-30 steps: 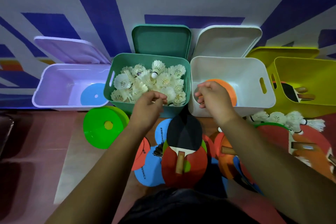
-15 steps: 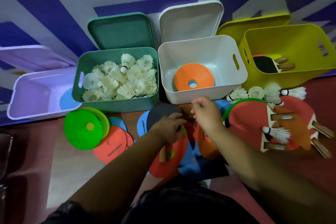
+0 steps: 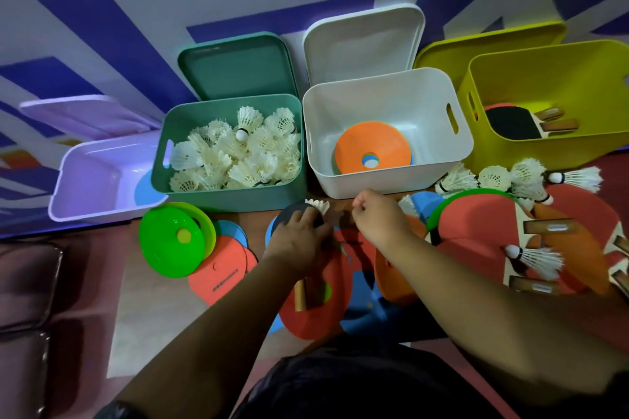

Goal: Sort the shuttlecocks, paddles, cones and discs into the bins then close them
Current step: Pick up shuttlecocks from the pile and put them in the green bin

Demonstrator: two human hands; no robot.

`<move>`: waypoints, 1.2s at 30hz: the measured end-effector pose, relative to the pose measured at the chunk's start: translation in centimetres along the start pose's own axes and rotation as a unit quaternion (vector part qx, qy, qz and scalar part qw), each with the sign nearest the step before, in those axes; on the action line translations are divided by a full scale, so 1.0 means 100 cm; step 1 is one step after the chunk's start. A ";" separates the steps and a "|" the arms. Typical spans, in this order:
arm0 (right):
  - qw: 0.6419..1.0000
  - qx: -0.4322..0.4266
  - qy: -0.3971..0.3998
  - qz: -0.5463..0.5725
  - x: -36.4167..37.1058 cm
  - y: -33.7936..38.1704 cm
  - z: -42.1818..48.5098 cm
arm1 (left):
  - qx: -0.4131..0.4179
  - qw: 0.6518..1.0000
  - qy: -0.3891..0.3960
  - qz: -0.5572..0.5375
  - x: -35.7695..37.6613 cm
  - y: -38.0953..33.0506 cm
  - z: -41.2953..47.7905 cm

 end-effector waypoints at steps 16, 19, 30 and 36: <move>0.988 -0.069 0.127 -0.045 0.061 0.051 0.030 | -0.200 0.968 0.040 -0.144 0.043 0.084 -0.050; 0.990 -0.059 0.120 -0.041 0.062 0.048 0.028 | -0.207 0.961 0.024 -0.184 0.044 0.090 -0.056; 0.977 -0.185 0.063 -0.091 0.032 0.088 -0.017 | -0.209 0.920 -0.047 -0.328 0.016 0.090 -0.060; 0.961 -0.271 -0.004 -0.046 -0.009 0.146 -0.045 | -0.212 0.883 -0.089 -0.409 -0.009 0.109 -0.058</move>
Point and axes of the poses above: each hand's wrist, its own z-axis towards the middle knuckle, its own x-axis out of the palm, y = z × x, the point moved 7 cm from there along z, towards the middle knuckle, and after that the axes turned 4 degrees about -z, right-handed, at the moved point
